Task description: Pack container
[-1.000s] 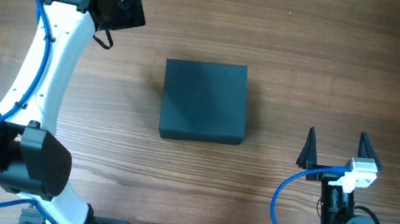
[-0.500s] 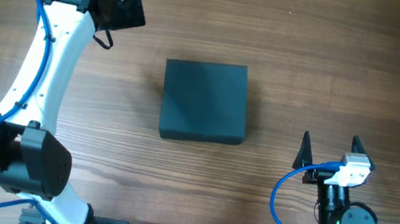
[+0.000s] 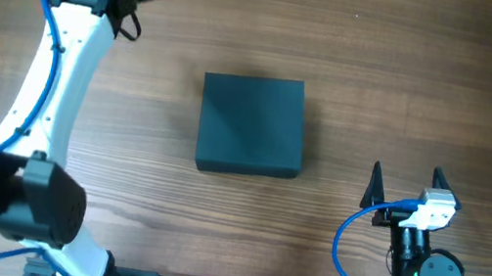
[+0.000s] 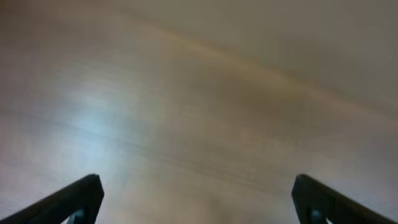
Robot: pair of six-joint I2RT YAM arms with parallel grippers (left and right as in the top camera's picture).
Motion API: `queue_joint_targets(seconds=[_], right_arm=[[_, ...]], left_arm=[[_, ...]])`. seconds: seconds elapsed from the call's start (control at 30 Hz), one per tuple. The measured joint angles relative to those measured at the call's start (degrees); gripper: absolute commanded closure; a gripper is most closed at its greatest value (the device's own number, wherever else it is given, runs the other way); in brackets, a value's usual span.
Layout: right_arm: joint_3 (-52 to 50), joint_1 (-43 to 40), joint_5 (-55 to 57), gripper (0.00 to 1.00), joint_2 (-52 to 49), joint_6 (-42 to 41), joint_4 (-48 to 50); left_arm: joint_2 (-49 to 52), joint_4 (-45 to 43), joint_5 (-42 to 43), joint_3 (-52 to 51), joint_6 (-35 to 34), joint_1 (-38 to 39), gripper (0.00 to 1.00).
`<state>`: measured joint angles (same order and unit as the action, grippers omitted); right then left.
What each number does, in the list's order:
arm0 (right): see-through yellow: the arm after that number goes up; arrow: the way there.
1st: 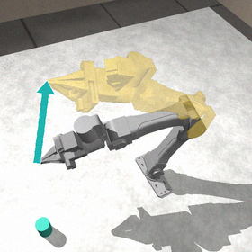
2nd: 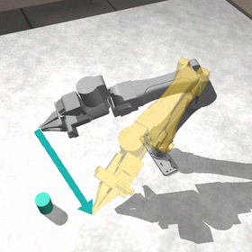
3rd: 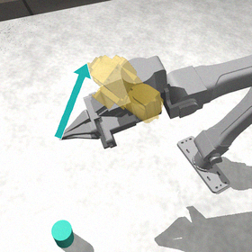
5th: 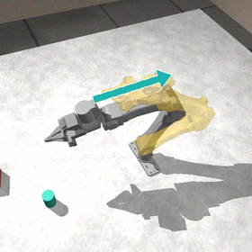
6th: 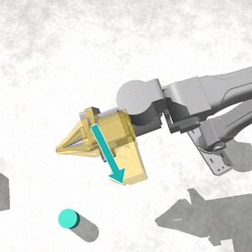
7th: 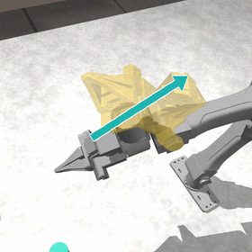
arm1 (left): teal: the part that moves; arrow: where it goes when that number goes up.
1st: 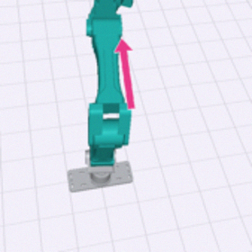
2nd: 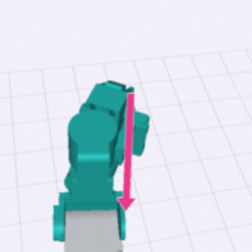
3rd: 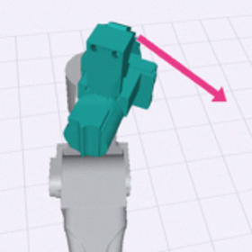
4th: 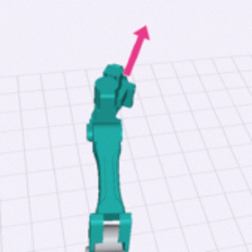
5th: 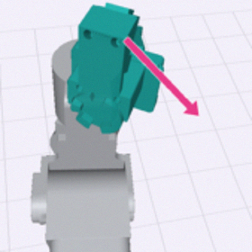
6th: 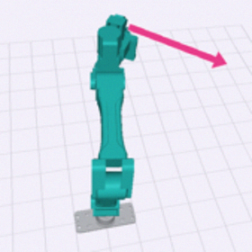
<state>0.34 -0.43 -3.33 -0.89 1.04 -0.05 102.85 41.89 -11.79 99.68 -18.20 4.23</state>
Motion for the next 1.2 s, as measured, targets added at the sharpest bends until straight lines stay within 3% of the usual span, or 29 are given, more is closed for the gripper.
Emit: queue_joint_targets(seconds=[0.1,0.17,0.4,0.57,0.67,0.87,0.97,1.2], right_arm=[[0.0,0.0,0.0,0.0,0.0,0.0,0.0],[0.0,0.0,0.0,0.0,0.0,0.0,0.0],[0.0,0.0,0.0,0.0,0.0,0.0,0.0],[0.0,0.0,0.0,0.0,0.0,0.0,0.0],[0.0,0.0,0.0,0.0,0.0,-0.2,0.0],[0.0,0.0,0.0,0.0,0.0,-0.2,0.0],[0.0,0.0,0.0,0.0,0.0,-0.2,0.0],[0.0,0.0,0.0,0.0,0.0,-0.2,0.0]], left_arm=[[-7.0,-10.1,-0.8,-0.5,0.0,-1.9,0.0],[-17.9,-15.0,-2.3,-0.3,0.0,-2.9,0.0],[-44.4,-16.0,-5.4,-3.7,0.0,-3.3,0.0],[-61.9,-21.2,-5.8,-26.0,-0.7,-3.3,0.0],[-72.3,-27.0,-5.8,-44.0,-5.6,-3.3,0.0],[-85.0,-39.3,-3.6,-70.2,-11.4,-3.3,0.0],[-90.1,-43.2,-1.9,-78.6,-12.0,-3.3,0.0],[-94.2,-44.1,3.6,-84.8,-12.2,-3.3,0.0]])
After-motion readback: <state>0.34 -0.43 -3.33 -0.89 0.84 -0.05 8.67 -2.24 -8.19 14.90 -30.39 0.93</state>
